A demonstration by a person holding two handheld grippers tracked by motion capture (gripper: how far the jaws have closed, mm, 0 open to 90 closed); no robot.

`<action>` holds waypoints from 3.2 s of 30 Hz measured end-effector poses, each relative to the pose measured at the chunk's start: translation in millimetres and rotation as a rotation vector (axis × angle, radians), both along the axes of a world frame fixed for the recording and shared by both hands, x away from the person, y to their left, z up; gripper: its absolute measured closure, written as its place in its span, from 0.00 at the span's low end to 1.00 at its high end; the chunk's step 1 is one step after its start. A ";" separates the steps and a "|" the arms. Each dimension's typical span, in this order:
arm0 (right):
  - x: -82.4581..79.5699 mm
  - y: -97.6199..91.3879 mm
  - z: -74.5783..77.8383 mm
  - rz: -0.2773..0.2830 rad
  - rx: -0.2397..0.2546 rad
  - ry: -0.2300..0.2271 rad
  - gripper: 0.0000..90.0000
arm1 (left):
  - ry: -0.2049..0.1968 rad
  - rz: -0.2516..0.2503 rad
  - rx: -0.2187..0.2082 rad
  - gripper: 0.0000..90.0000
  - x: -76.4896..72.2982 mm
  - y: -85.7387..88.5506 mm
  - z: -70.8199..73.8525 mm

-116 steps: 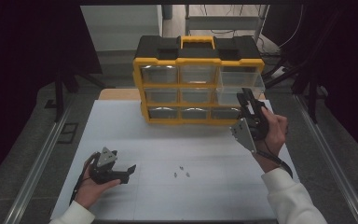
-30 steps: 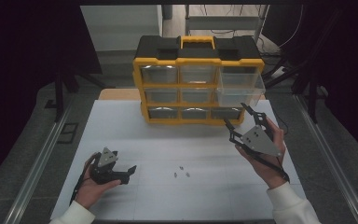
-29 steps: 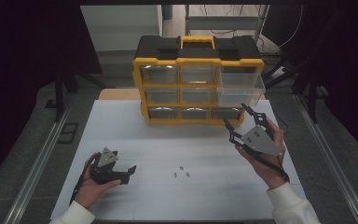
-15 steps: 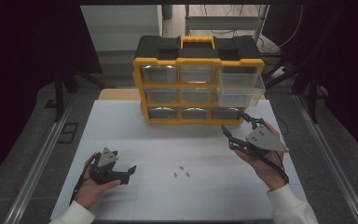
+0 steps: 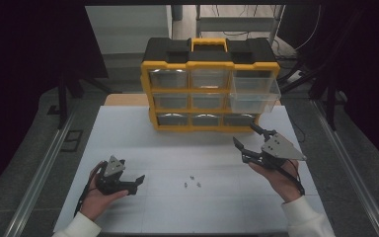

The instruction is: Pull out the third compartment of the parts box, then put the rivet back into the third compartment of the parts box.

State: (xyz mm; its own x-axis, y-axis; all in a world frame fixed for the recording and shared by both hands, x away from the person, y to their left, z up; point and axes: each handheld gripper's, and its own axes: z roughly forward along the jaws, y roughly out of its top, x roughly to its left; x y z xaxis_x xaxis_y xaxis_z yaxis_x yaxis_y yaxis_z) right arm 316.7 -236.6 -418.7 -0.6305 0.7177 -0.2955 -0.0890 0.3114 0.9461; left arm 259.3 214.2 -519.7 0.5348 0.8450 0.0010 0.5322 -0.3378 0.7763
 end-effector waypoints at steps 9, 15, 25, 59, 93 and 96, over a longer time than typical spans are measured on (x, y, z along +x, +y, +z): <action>1.3 1.8 -10.9 0.024 0.023 0.072 0.34 | 0.000 -0.004 0.005 0.09 0.1 0.0 0.1; 2.7 2.3 -16.0 0.036 0.023 0.112 0.34 | 0.002 -0.003 0.005 0.09 -0.3 0.3 0.2; 3.5 5.3 -20.1 0.056 0.024 0.142 0.33 | 0.001 -0.001 0.007 0.09 -0.7 0.4 0.3; 5.2 29.0 -46.0 0.168 -0.013 0.348 0.32 | 0.000 0.002 0.005 0.09 -2.7 2.0 0.7; -1.5 71.5 -86.9 0.274 -0.165 0.616 0.31 | 0.002 -0.009 0.010 0.09 -2.5 1.8 0.4; -2.1 76.8 -90.0 0.277 -0.181 0.625 0.31 | 0.002 -0.009 0.010 0.09 -2.6 1.8 0.5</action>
State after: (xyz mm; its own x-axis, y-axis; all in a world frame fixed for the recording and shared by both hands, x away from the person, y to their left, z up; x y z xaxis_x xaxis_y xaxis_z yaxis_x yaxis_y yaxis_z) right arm 314.6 -159.8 -508.8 -0.8734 0.4800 0.0823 0.3556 0.5132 0.7811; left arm 256.7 216.0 -519.2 0.5426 0.8400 0.0088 0.5305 -0.3508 0.7717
